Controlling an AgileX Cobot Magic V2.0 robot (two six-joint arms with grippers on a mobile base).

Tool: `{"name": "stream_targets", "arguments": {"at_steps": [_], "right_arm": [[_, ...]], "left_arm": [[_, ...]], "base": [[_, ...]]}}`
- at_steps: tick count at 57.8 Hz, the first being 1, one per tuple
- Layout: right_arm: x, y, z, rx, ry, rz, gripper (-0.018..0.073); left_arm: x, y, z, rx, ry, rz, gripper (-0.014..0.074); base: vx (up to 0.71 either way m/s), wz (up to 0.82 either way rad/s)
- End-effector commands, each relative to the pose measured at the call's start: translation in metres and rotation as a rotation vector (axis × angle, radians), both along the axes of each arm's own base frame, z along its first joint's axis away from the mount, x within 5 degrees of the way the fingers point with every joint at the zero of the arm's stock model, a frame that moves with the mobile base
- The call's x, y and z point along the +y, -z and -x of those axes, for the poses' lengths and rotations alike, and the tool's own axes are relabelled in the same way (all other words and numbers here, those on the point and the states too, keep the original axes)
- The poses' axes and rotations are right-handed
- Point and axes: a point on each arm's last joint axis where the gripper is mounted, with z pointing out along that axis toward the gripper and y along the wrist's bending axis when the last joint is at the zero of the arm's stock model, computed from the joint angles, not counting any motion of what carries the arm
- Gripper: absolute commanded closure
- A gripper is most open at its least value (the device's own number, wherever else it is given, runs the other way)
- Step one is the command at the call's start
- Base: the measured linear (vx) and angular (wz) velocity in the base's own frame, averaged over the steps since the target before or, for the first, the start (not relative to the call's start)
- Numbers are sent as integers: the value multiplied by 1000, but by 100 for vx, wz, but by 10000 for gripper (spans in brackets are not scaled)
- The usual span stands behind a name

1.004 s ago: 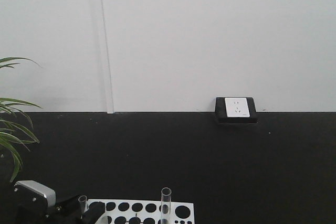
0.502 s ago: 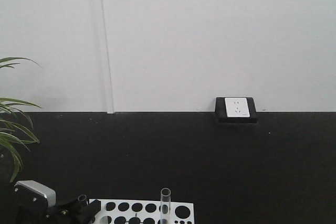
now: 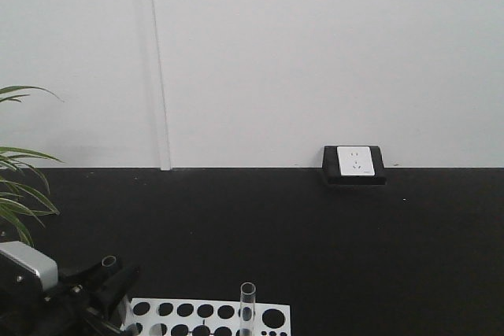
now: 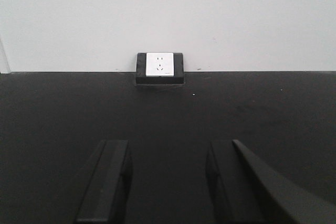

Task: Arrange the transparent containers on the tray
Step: 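Lower the left gripper onto a clear test tube and grasp it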

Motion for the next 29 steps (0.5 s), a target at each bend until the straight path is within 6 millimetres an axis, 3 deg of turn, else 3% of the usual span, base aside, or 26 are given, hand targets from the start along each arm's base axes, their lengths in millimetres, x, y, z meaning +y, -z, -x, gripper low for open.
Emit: {"name": "stream_targets", "arguments": {"at_steps": [1,18,29], "right_arm": [[1,-20,-2,-121,-12,16,144],[1,-23,-2,-152,-15,-9,144],[2,-12,-5,-137,-7,-128,144]], "left_arm": [[4,-36,5,-144,-30,75,472],[13,-92,11,-134,-123,42,469],[18,-102,21,-101,-148,22,468]], "base": [[0,0],[0,0],[0,0]]}}
